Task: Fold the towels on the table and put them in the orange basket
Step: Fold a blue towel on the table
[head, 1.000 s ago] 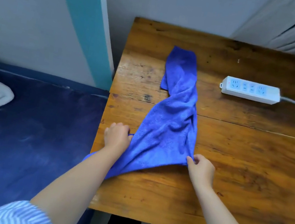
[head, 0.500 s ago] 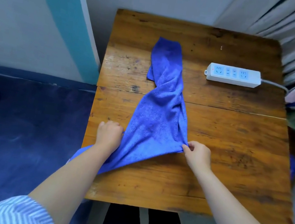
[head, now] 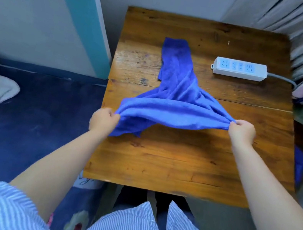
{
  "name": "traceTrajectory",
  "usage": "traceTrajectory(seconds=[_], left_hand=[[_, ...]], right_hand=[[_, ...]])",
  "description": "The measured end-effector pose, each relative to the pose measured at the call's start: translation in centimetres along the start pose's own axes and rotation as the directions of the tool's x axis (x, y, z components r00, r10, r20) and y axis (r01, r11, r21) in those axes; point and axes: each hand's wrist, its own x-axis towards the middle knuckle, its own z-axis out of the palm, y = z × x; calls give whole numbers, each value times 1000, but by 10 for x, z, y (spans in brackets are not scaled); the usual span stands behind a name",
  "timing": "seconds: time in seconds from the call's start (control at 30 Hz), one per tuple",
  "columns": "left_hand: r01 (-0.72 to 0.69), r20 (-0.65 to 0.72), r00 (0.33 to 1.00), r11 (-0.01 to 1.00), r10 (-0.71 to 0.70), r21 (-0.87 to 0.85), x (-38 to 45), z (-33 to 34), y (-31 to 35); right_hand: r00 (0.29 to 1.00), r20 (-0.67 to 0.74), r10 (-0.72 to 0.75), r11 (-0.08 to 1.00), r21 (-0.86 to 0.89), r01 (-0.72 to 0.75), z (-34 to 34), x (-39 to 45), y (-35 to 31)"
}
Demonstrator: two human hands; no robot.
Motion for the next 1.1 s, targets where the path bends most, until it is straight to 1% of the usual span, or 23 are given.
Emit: traceTrajectory(seconds=[0.03,0.07,0.1,0.13,0.17,0.2,0.23,0.27,0.3,0.33,0.4,0.43,0.47,0.5,0.57,0.63,0.8,0.83,0.9,0.93,0.97,1.03,1.1], left_hand=[[-13,189,982,989,-15,146,-8,8,-3],[-48,339,940,961,-49,273,-15,15,-7],[-110,439,895,916,-77,385,-20,23,-11],[-167,489,865,857,-110,487,-24,29,-14],[-224,519,841,775,-153,591,-26,33,-14],[-259,541,810,689,-227,677,-28,34,-11],[-269,560,772,644,-300,716,-26,34,-9],[-266,575,751,649,-324,713,-23,31,-5],[-238,566,769,688,-297,685,-17,28,-1],[-200,528,814,736,-243,647,-10,27,4],[-106,366,921,820,-132,562,0,25,14],[-74,270,959,848,-84,525,4,26,18],[-57,199,979,864,-51,501,9,29,22],[-34,165,985,876,-52,481,13,32,24],[18,193,975,903,-112,430,20,36,23],[73,248,955,937,-165,341,26,39,17],[172,269,941,974,-206,144,32,35,10],[192,281,933,970,-227,148,33,29,12],[208,306,912,951,-273,228,34,17,15],[209,323,904,949,-279,234,35,11,19],[215,357,894,958,-271,188,35,6,22],[238,415,886,971,-206,-27,33,-8,31],[234,401,906,948,-133,-214,31,-21,41]], right_hand=[[995,85,44,998,-51,-39,4,-2,6],[977,196,89,988,-140,-62,11,-6,13],[947,292,132,970,-236,-62,18,-10,22],[923,351,160,947,-320,-43,24,-16,32],[906,385,174,930,-367,-23,29,-21,43],[894,403,194,927,-375,-32,32,-25,53],[888,407,215,932,-358,-61,35,-29,62],[892,397,217,940,-332,-81,36,-31,69],[898,386,213,947,-308,-92,36,-33,75],[904,374,207,955,-276,-105,36,-34,77],[923,345,172,975,-197,-108,36,-35,77],[933,330,144,983,-157,-96,37,-34,76],[940,320,121,988,-126,-84,38,-33,75],[943,319,98,992,-103,-68,39,-32,74],[941,328,86,994,-85,-61,41,-31,74],[937,333,104,995,-42,-95,43,-31,77],[930,323,177,969,106,-222,37,-33,83],[926,316,207,955,141,-261,34,-33,82],[909,315,272,917,201,-344,26,-33,79],[905,311,290,905,217,-365,22,-33,78],[904,302,303,899,224,-376,19,-32,75],[912,278,302,891,258,-374,14,-31,65],[918,273,288,874,317,-369,10,-30,50]])
